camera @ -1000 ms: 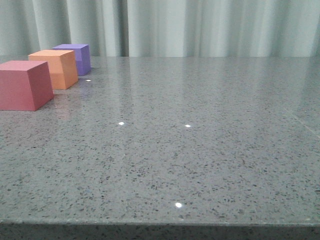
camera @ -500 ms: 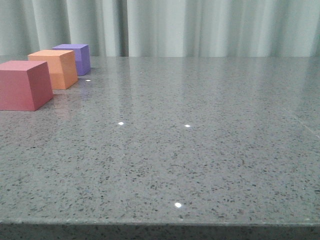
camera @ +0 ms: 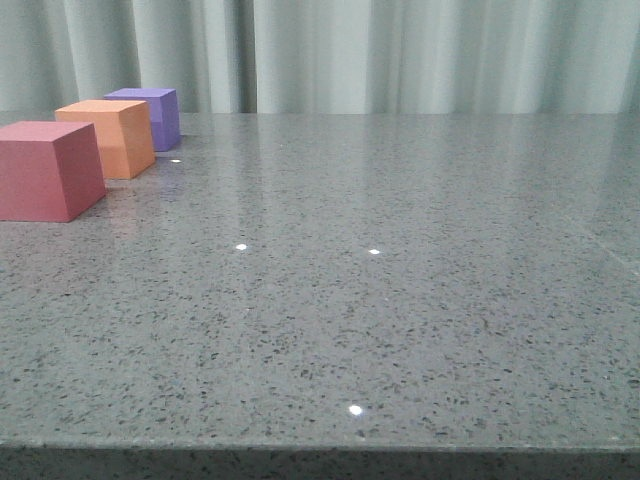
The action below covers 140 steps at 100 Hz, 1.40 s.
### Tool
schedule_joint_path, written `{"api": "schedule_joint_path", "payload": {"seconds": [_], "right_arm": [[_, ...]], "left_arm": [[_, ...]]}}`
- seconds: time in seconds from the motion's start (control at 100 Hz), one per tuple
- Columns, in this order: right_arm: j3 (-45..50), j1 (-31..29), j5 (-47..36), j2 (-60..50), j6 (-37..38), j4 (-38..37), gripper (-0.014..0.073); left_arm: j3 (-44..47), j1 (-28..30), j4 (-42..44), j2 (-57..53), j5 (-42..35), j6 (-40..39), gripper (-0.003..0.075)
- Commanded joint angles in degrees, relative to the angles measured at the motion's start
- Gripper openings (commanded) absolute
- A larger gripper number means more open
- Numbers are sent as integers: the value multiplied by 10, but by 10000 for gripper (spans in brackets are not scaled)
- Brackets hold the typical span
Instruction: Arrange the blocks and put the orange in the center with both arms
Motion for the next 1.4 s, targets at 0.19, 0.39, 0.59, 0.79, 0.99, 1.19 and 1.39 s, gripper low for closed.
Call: {"api": "schedule_joint_path", "payload": {"seconds": [0.19, 0.39, 0.59, 0.79, 0.99, 1.19, 1.39], "right_arm": [[-16, -4, -44, -1, -2, -13, -110], [-4, -4, -44, -4, -2, -13, -110], [34, -4, -92, -56, -4, 9, -110], [121, -4, -188, -144, -63, 75, -110], [210, -4, -215, -249, -91, 109, -110], [281, -4, -218, -332, -91, 138, -110], [297, -4, -220, -347, -91, 136, -110]], "left_arm": [[24, 1, -4, -19, -47, 1, -20], [24, 1, -4, -19, -47, 1, -20], [24, 1, -4, -19, -47, 1, -20], [24, 1, -4, -19, -47, 1, -20], [24, 1, -4, -19, -47, 1, -20], [24, 1, -4, -19, -47, 1, -20], [24, 1, -4, -19, -47, 1, -20]]}}
